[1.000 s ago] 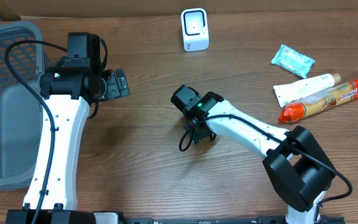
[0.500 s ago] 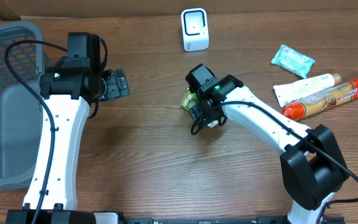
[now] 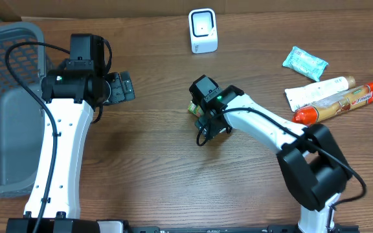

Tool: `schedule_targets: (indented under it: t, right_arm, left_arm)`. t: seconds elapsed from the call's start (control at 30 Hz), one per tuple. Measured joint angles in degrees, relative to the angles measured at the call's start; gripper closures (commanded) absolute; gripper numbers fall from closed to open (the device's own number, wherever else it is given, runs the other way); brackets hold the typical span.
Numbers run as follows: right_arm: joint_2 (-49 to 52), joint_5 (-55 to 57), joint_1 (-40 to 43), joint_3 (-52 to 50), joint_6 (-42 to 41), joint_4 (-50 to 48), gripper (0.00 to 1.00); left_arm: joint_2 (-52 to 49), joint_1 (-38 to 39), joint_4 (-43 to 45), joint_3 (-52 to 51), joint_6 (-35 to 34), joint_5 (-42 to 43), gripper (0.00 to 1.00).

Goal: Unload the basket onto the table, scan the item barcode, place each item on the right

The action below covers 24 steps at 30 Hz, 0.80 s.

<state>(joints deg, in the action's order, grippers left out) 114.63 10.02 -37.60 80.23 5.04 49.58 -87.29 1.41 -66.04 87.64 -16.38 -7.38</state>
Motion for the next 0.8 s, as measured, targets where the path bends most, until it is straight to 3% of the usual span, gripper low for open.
schedule_targets:
  t: [0.27, 0.33, 0.6, 0.8]
  right_arm:
    - [1.6, 1.4, 3.9, 0.0, 1.0, -1.6, 0.86]
    - [1.6, 1.1, 5.4, 0.0, 0.8, -1.7, 0.96]
    - [1.5, -5.3, 6.8, 1.2, 1.0, 1.1, 0.96]
    - [1.8, -17.8, 7.2, 6.5, 1.0, 7.6, 0.96]
  left_arm:
    - [0.0, 0.0, 0.0, 0.0, 0.0, 0.0, 0.0]
    - [0.0, 0.0, 0.0, 0.0, 0.0, 0.0, 0.0]
    - [0.0, 0.0, 0.0, 0.0, 0.0, 0.0, 0.0]
    - [0.0, 0.0, 0.0, 0.0, 0.0, 0.0, 0.01]
